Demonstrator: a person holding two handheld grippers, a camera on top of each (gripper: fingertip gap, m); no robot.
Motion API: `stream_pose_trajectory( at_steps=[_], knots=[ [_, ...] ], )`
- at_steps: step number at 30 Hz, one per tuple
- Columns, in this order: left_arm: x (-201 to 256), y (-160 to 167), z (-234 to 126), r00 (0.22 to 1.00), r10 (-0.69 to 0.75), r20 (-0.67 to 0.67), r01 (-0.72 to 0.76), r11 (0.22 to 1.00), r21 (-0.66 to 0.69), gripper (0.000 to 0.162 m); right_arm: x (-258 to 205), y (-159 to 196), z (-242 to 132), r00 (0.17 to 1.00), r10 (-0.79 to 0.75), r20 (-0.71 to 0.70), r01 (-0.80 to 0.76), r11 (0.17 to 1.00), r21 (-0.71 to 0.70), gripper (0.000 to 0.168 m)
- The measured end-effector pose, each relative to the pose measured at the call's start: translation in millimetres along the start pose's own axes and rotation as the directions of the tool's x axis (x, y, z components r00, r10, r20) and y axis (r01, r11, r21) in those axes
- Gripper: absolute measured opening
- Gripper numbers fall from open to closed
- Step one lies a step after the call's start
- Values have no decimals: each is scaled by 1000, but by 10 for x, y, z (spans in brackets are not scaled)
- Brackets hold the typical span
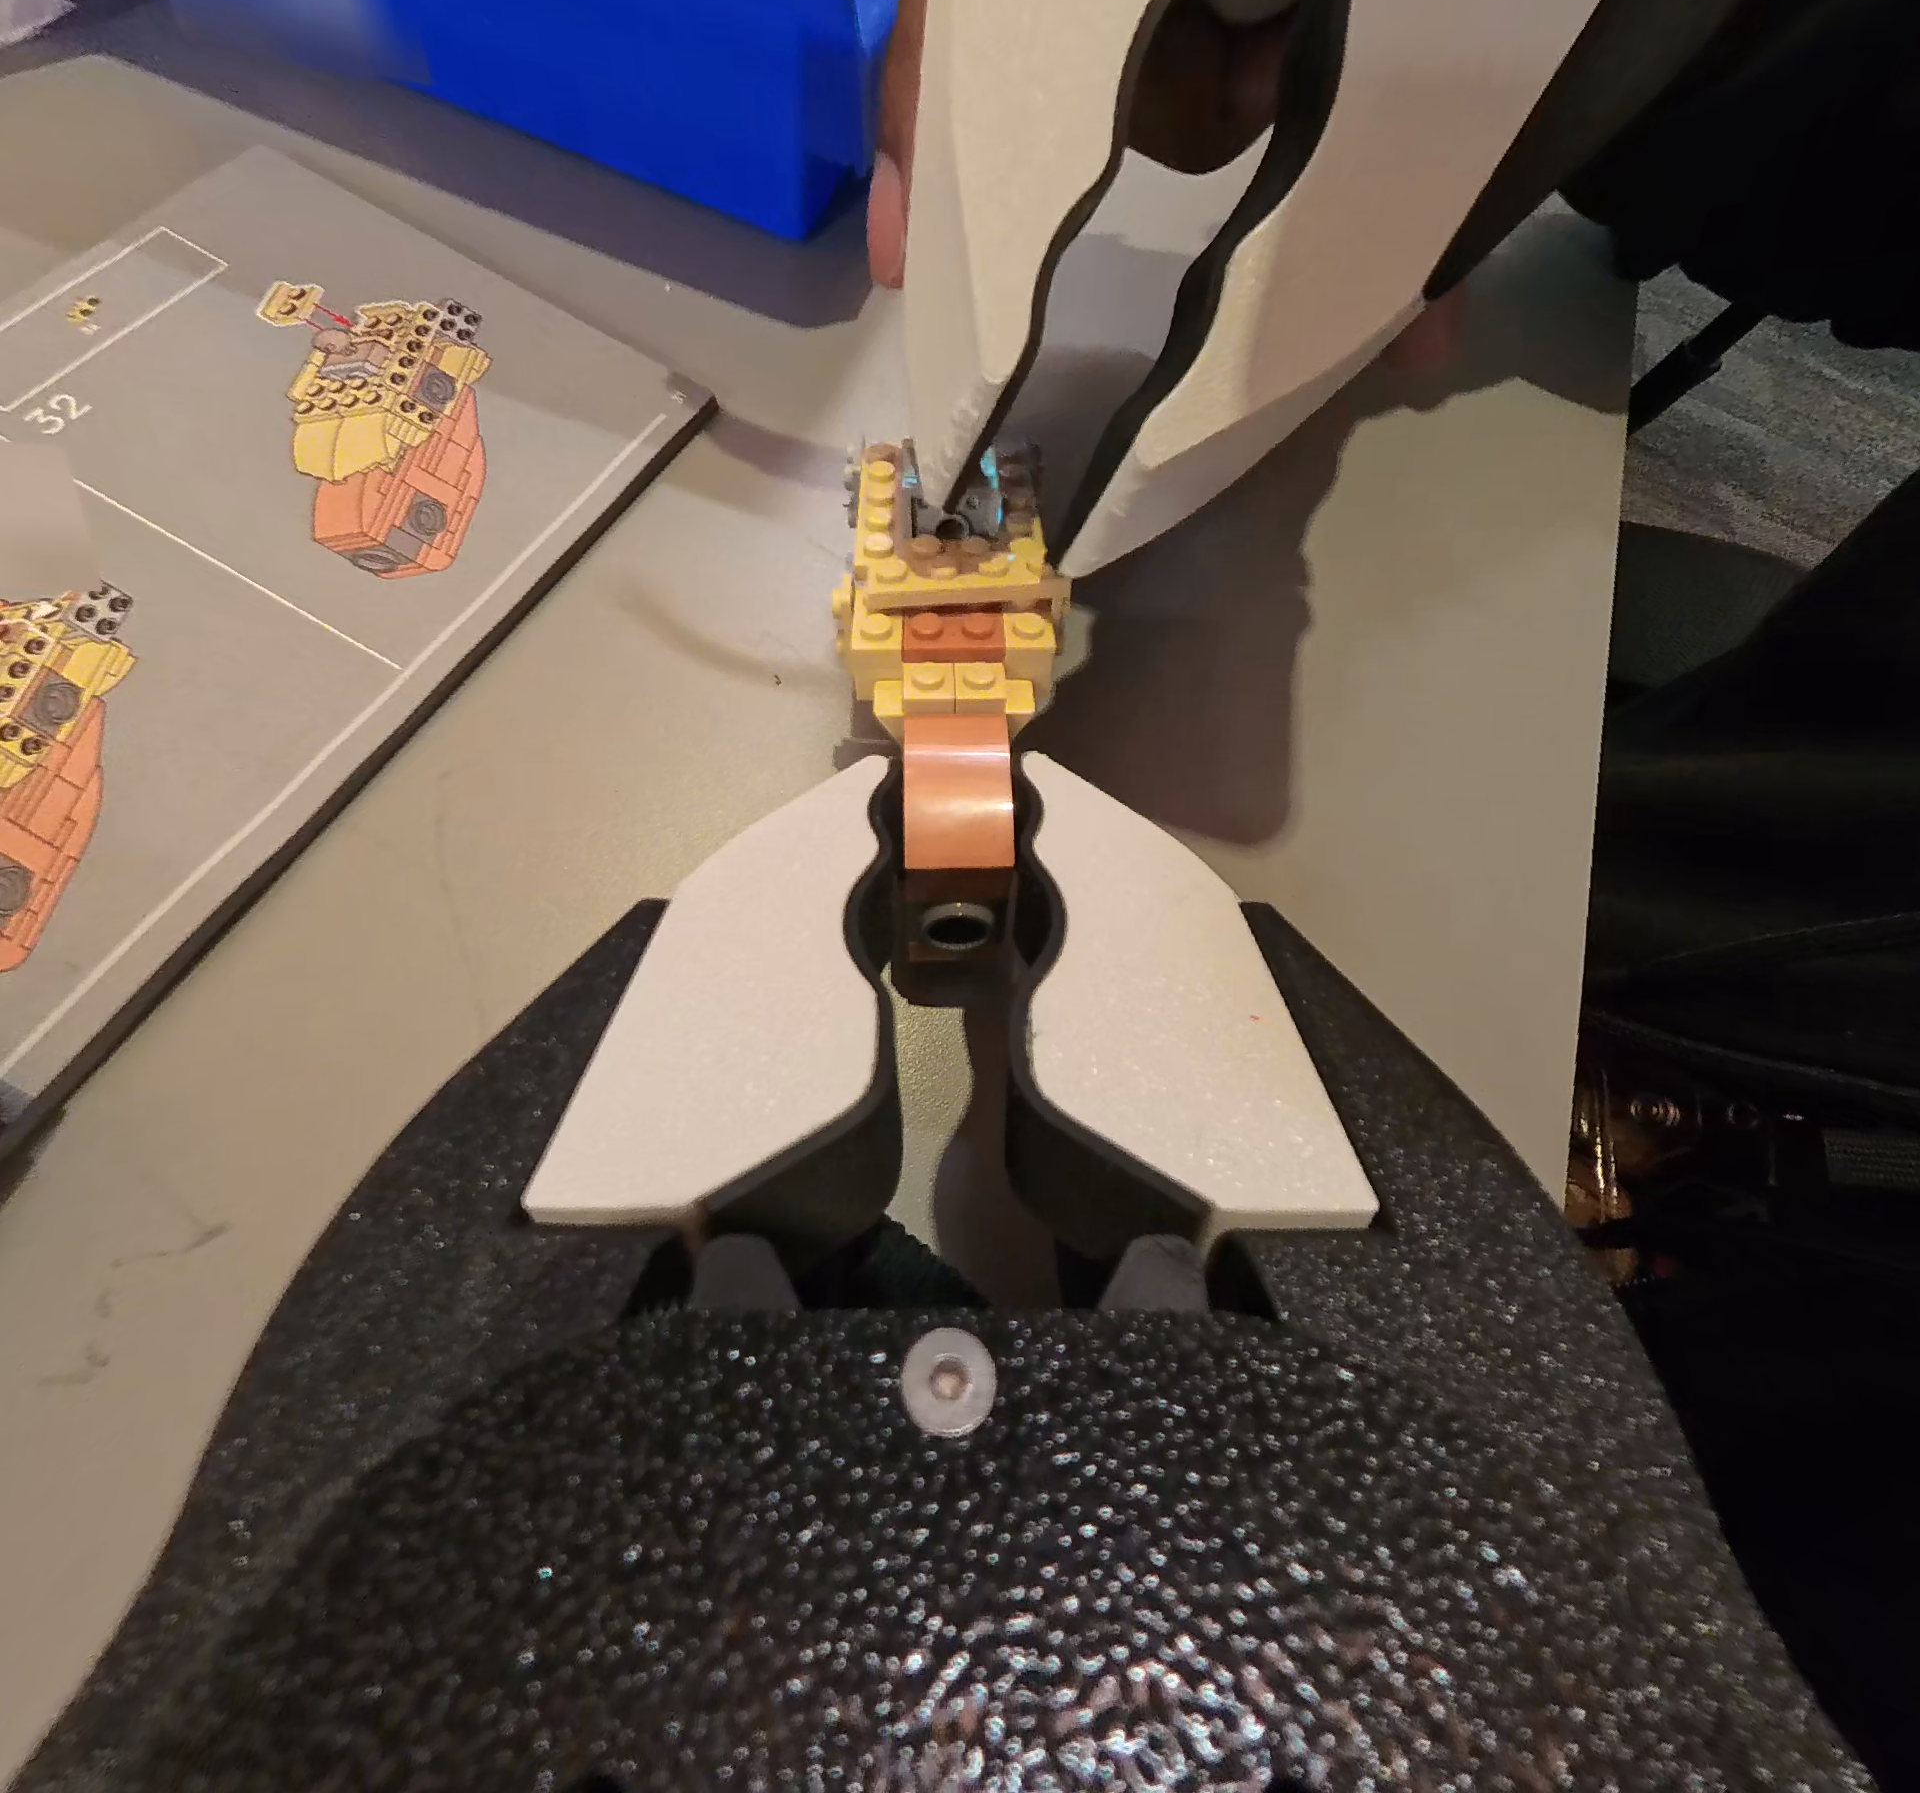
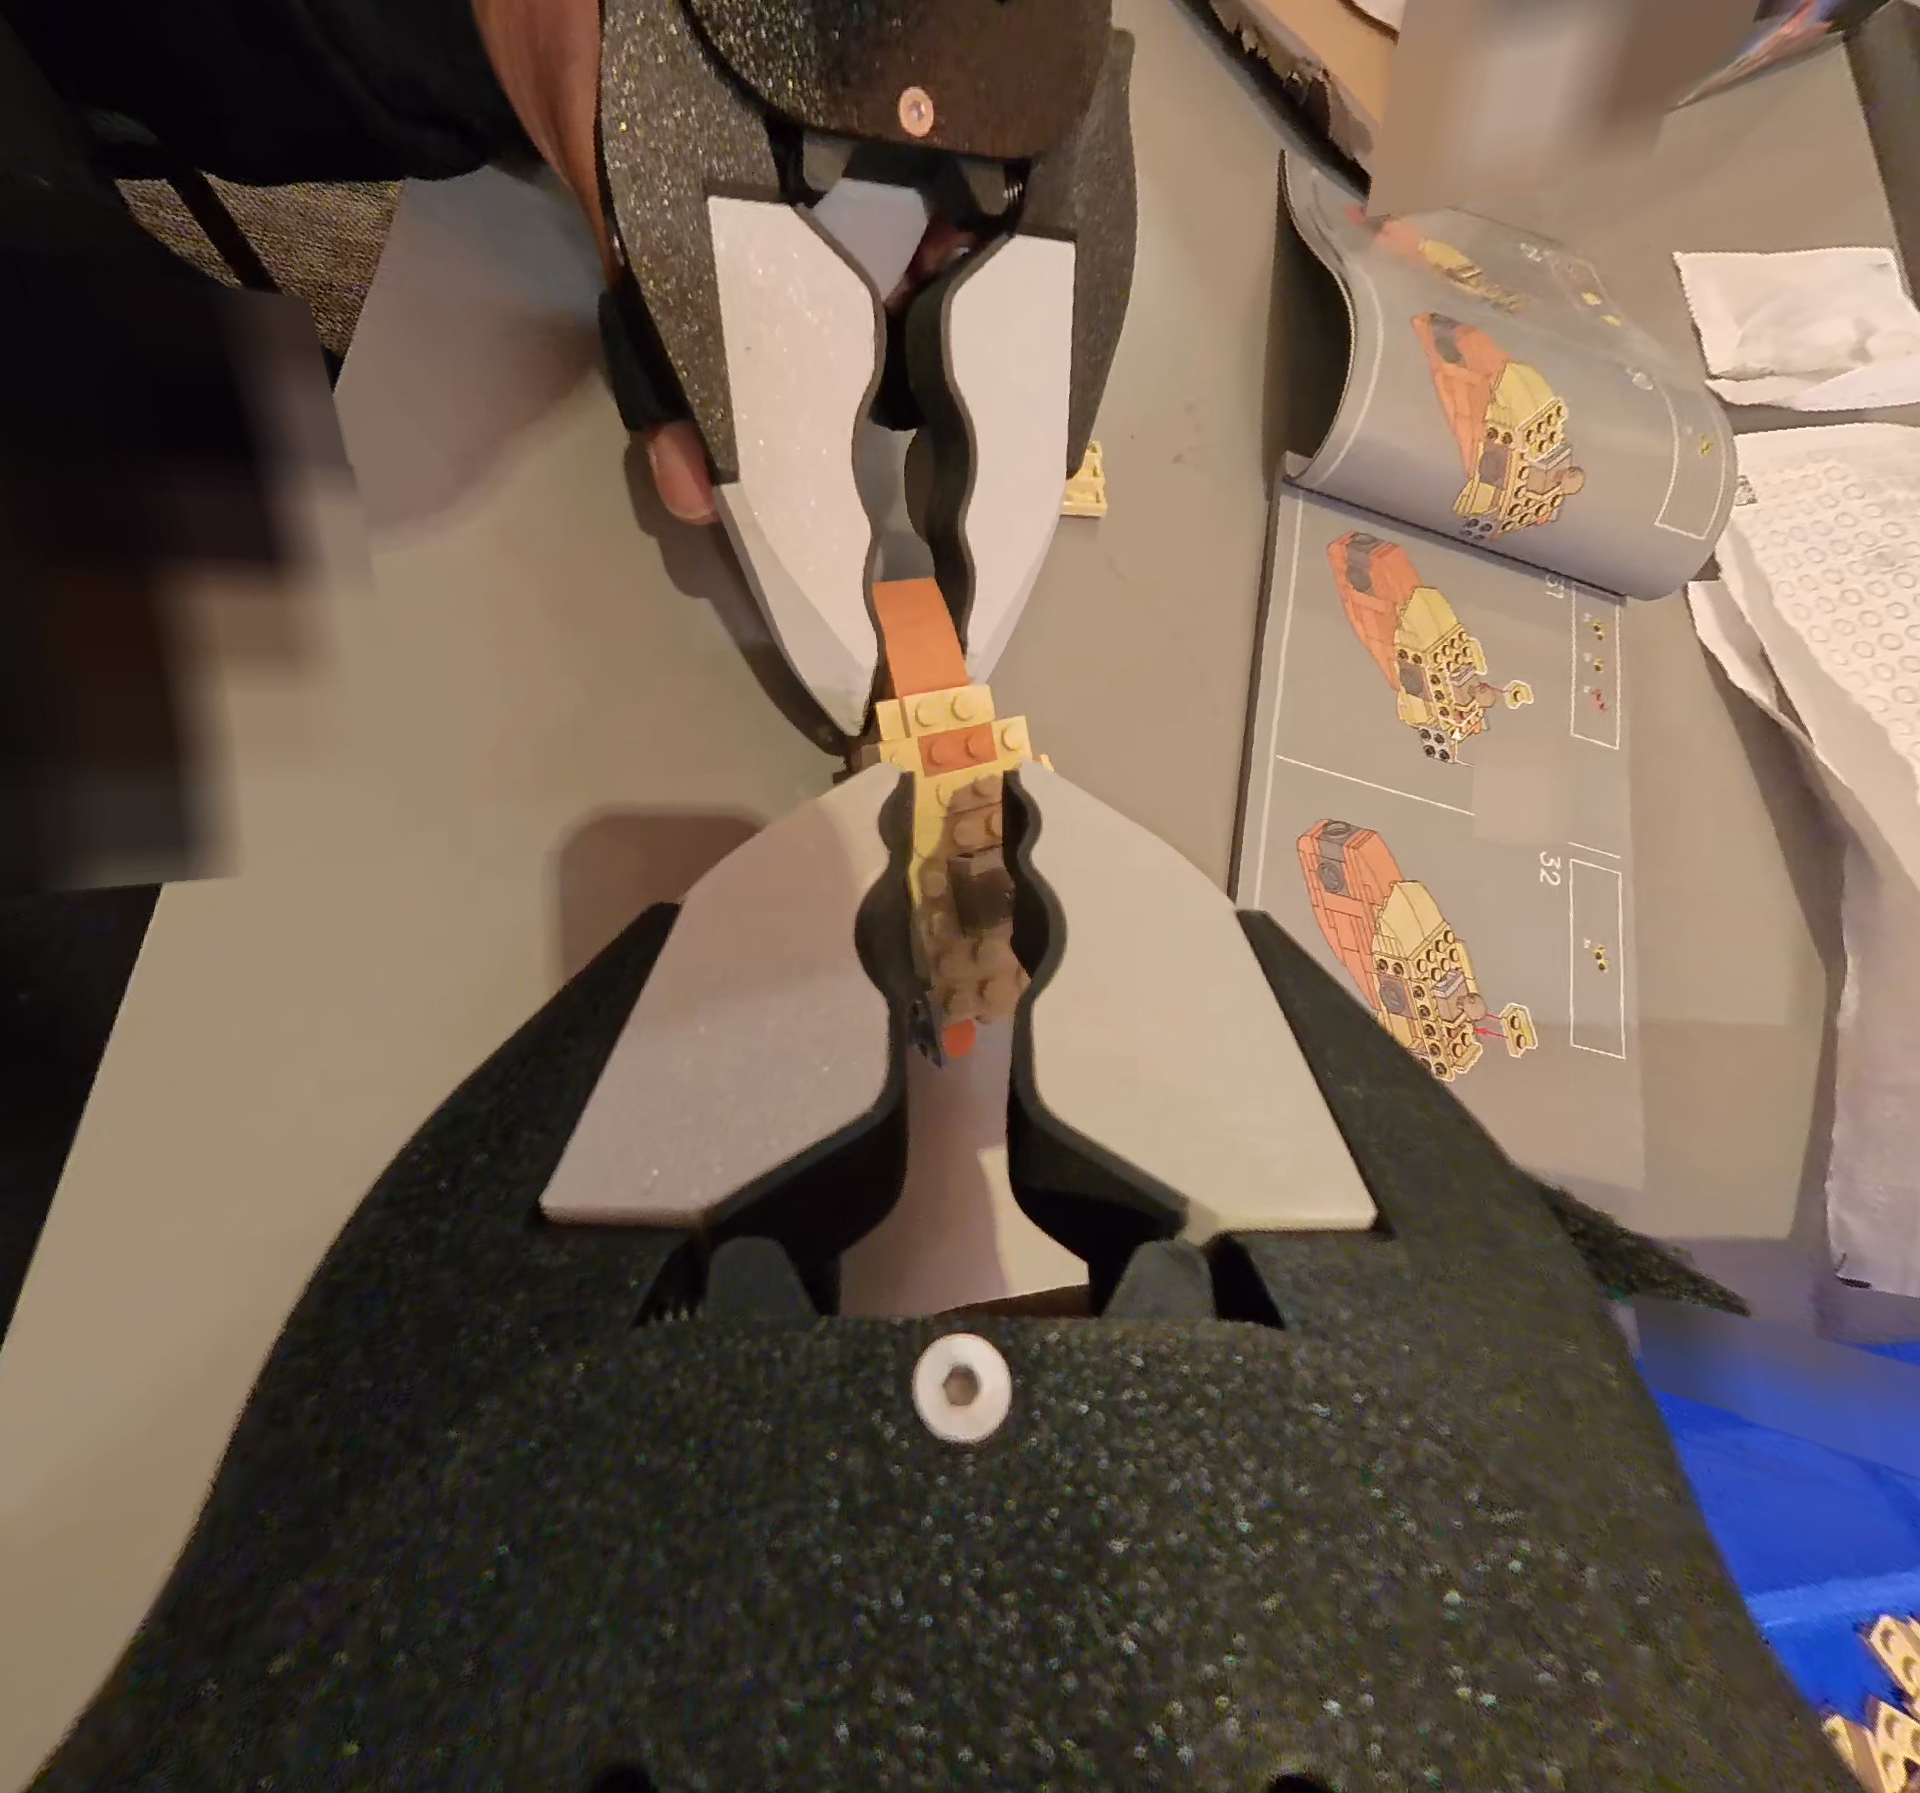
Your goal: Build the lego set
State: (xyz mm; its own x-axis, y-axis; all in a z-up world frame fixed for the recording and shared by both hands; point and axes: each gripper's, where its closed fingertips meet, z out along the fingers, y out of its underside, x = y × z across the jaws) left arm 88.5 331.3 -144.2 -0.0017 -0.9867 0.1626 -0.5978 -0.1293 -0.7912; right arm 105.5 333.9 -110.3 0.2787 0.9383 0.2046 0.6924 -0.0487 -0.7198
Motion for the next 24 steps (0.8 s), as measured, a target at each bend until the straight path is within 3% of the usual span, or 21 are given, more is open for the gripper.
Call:
stream_pose_trajectory(
  at_steps=[13, 17, 24],
  knots=[
    [-2, -1, 1, 1000, -3, -2, 3, 1000, 0, 18, -22, 13, -14, 1000, -9, -10, 9, 1000, 0, 16],
    [-2, 0, 0, 1000, -3, -1, 3, 1000, 1, 18, -39, 25, -102, 998, -37, -40, 39, 999, 33, 26],
    [12, 1, 5, 1000, 2, -14, -3, 1000, -2, 18, -18, 92, -167, 991, 121, -49, -112, 982, 153, 34]
  ],
)
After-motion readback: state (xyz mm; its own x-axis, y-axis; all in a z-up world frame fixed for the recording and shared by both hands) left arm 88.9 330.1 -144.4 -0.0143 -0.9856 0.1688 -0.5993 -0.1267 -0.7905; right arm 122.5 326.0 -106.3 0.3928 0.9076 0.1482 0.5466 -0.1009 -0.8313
